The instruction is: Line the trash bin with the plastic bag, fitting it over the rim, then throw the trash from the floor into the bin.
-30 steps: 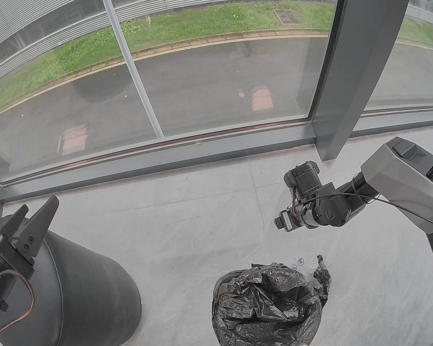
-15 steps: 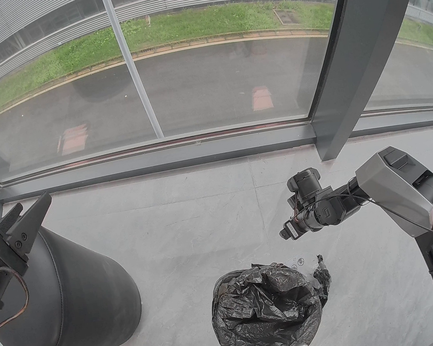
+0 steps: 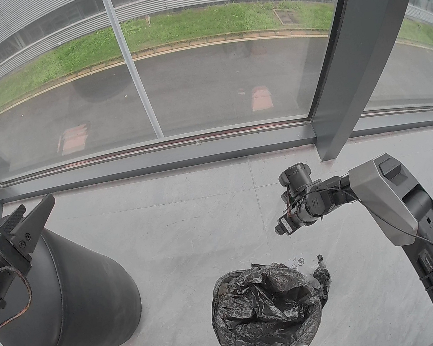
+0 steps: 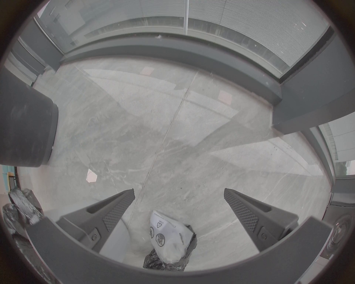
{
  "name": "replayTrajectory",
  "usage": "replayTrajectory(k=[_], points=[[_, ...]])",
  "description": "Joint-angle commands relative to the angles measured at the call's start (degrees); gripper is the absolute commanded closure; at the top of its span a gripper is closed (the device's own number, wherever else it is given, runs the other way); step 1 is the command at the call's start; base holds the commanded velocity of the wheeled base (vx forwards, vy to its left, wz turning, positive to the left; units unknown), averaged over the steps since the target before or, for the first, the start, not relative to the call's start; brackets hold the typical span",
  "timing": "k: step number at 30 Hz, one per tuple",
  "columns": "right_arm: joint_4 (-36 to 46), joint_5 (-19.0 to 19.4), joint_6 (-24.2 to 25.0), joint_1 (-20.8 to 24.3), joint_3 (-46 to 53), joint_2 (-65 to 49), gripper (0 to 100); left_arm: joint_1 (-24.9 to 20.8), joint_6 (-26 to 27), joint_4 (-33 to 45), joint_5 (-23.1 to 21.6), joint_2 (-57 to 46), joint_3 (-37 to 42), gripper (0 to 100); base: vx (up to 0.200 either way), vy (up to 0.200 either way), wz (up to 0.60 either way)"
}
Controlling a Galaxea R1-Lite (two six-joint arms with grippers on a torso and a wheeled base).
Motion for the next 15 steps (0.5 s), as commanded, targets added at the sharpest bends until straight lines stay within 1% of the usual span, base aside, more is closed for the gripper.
replayTrajectory(k=[1, 9, 15], points=[[1.6, -0.1, 0.4, 0.2, -1.8, 3.9, 0, 0.2, 0.0, 0.0, 0.0, 0.6, 0.1, 0, 0.000, 0.000, 0.00], [3.0, -0.1, 2.2, 0.3, -1.8, 6.0, 0, 0.3, 0.0, 0.0, 0.0, 1.1, 0.2, 0, 0.000, 0.000, 0.00], [5.1, -0.1, 4.7, 0.1, -1.8, 5.9, 0, 0.3, 0.0, -0.1, 0.0, 1.9, 0.2, 0, 0.000, 0.000, 0.00]])
